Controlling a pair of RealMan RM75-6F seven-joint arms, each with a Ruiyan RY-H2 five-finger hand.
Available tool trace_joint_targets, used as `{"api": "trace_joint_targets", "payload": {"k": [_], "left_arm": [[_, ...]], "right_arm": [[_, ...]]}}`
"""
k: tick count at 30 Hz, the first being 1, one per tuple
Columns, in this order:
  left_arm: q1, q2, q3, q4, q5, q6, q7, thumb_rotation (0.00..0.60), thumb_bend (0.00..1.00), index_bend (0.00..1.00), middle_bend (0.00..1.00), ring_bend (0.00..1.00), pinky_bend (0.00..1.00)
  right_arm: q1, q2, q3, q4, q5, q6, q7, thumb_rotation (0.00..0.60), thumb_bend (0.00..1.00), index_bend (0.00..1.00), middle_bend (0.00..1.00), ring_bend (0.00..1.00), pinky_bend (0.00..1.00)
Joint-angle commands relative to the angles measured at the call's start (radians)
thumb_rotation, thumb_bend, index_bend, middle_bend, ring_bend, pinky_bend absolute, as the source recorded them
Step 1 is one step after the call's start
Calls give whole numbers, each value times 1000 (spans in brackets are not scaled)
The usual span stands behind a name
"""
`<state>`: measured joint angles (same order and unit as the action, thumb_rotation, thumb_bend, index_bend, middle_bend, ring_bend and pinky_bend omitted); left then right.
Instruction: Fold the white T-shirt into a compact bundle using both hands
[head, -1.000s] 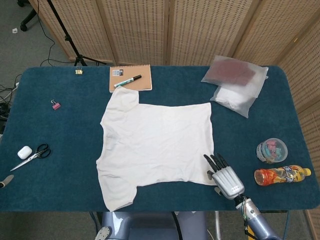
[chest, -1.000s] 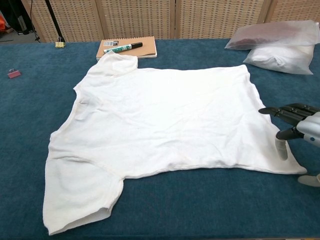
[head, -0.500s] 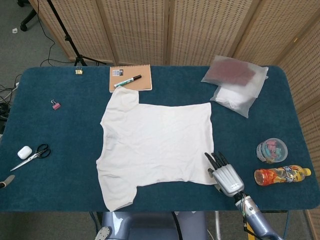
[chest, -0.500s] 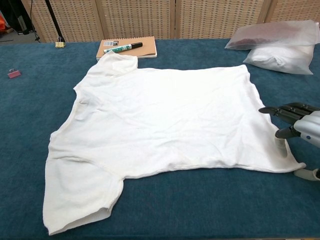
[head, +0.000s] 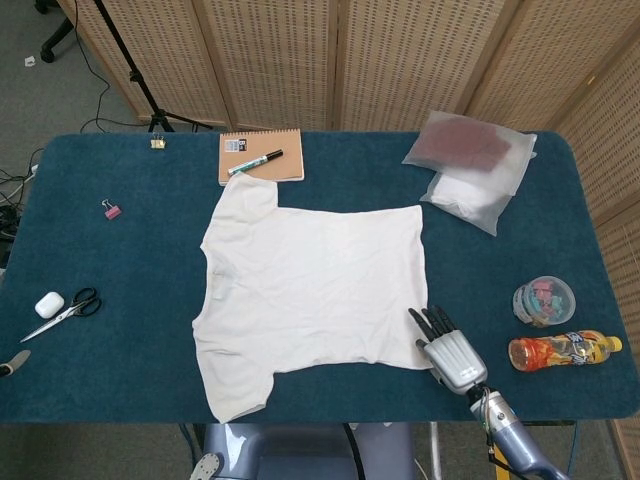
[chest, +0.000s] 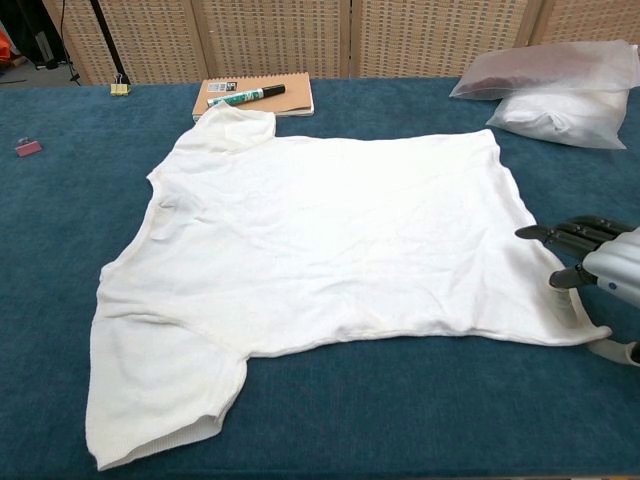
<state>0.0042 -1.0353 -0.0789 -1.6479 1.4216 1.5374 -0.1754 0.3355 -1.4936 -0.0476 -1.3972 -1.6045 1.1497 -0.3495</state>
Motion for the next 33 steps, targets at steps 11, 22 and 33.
{"api": "trace_joint_targets", "payload": {"k": [11,22,33], "left_arm": [[-7,-15,13,8,33,-2,19,600,0,0,0,0,0],[-87,-173,90,328,390,91,-3,600,0,183,0,0,0],[-165,-377,220,541,646,121,20,600,3,404,0,0,0]], "right_arm": [[9,-15,-12,34,-26,18,49,600,440,631,0,0,0],[16,-10,-10,29,-27,26,73,600,440,631,0,0,0],[20,1,-12,9,-26,30,89,600,459,630,0,0,0]]}}
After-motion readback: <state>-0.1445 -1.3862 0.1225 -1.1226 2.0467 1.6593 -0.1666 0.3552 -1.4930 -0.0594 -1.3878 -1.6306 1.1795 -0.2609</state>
